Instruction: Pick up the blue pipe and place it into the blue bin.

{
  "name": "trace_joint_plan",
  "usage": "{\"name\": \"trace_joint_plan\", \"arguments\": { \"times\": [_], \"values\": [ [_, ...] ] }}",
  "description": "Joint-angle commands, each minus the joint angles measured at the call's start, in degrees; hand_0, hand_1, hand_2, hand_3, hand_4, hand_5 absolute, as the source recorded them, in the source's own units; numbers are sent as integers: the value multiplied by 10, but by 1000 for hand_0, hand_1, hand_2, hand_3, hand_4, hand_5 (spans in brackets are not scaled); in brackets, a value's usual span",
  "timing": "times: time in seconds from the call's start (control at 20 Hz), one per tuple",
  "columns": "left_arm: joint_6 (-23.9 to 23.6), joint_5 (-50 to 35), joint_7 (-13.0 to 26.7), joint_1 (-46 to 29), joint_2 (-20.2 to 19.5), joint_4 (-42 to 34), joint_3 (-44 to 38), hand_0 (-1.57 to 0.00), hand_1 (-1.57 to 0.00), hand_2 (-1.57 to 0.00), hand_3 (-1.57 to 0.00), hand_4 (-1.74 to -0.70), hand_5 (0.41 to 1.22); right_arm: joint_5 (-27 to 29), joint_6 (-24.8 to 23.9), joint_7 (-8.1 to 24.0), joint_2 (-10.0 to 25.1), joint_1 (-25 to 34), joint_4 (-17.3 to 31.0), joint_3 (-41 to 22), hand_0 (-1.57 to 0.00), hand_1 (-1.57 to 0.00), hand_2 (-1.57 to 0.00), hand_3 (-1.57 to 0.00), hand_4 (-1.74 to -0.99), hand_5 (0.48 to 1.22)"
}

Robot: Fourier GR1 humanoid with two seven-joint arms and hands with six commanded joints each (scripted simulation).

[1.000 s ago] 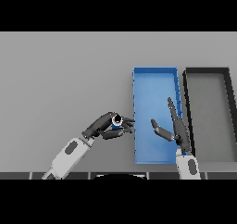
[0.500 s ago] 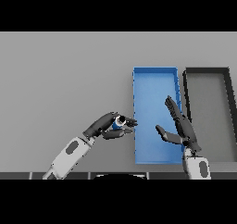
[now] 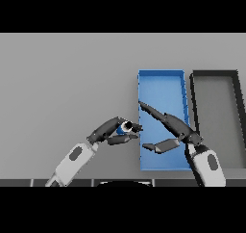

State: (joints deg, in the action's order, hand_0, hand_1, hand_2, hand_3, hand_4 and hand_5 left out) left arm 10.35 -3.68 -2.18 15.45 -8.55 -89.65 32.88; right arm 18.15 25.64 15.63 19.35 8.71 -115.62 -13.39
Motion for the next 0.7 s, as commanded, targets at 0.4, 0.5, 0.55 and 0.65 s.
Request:
{"name": "trace_joint_plan", "arguments": {
  "times": [0.4,0.5,0.55,0.65],
  "values": [
    [28,-9,-6,-3,9,-7,-10,-1571,-1571,-1571,-1536,-1741,1221,-28,26,51,-65,113,58,-79,1,1,1,1,-1225,529],
    [28,6,-12,-8,3,-15,-8,-1571,-1571,-1571,-1538,-1741,1221,-27,28,60,-79,136,82,-82,1,1,1,1,-1219,511],
    [27,12,-10,-7,3,-15,-9,-1571,-1571,-1571,-1540,-1740,1221,-23,27,68,-91,160,93,-83,1,1,1,1,-1218,508],
    [41,-2,1,-9,7,-11,-15,-1571,-1571,-1571,-1484,-1736,1221,-25,35,65,-102,181,119,-84,-53,-84,-102,-46,-1245,506]
  ]
}}
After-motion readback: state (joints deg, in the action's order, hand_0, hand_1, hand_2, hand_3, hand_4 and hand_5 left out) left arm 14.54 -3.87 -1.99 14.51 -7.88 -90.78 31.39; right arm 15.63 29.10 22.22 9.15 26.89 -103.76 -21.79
